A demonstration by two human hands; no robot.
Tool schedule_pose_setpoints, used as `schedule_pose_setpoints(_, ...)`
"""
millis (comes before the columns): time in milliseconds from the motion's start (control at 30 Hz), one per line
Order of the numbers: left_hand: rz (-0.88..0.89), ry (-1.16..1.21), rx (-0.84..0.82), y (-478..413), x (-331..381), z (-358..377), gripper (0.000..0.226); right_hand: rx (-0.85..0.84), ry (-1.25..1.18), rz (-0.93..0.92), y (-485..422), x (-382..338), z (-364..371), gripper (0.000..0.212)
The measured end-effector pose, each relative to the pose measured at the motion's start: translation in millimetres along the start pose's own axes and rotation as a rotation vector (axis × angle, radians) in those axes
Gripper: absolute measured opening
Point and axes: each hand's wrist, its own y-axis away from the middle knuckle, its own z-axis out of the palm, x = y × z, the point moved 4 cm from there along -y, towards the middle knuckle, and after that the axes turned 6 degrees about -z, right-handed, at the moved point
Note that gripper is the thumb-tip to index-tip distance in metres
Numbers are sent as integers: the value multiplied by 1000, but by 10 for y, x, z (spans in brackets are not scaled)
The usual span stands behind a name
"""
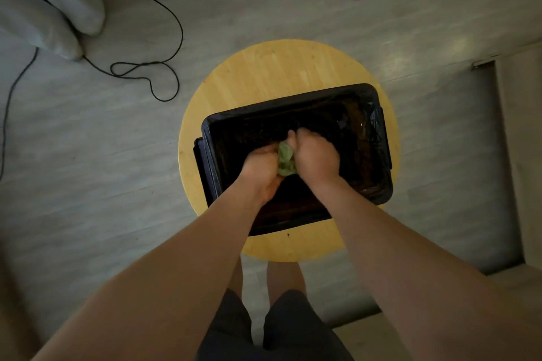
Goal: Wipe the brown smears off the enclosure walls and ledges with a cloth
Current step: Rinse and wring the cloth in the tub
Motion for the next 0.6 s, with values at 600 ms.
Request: schedule_pose_setpoints(600, -204, 254, 3, -11, 88, -74, 43, -58, -423, -49, 426, -460, -185, 41)
